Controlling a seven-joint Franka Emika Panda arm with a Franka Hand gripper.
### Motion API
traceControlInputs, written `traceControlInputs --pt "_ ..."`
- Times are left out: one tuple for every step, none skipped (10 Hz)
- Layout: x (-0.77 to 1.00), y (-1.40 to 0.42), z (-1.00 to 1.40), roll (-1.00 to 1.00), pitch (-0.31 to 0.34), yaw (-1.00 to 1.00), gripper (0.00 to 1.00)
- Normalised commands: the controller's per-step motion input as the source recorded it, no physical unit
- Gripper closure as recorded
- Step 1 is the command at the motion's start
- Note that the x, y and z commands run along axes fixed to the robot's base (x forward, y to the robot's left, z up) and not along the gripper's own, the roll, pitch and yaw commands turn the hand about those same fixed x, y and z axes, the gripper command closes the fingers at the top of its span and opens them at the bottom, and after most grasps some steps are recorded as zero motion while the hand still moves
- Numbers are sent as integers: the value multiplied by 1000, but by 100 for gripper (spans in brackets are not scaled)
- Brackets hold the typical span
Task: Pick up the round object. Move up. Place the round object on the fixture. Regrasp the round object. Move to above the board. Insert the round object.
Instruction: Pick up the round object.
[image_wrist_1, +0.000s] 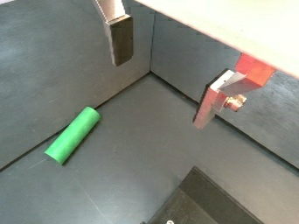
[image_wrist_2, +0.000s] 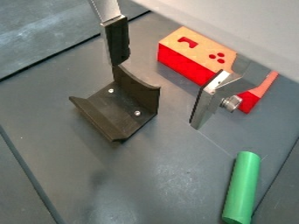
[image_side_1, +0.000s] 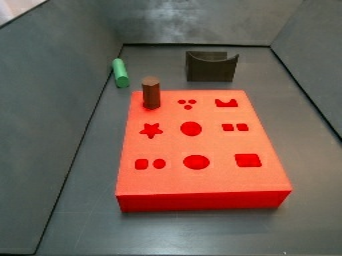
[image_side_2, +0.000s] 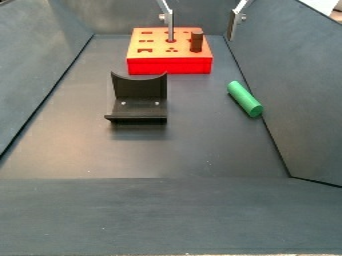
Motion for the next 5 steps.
traceControlInputs --pt "-1000 26 -291 44 -203 -49 0" --pt "-543 -194 -991 107 -49 637 0" --pt "-437 -286 -966 123 0 646 0" --pt "-434 -363 -954 137 0 603 0" --pt "-420 -426 -923 134 1 563 0"
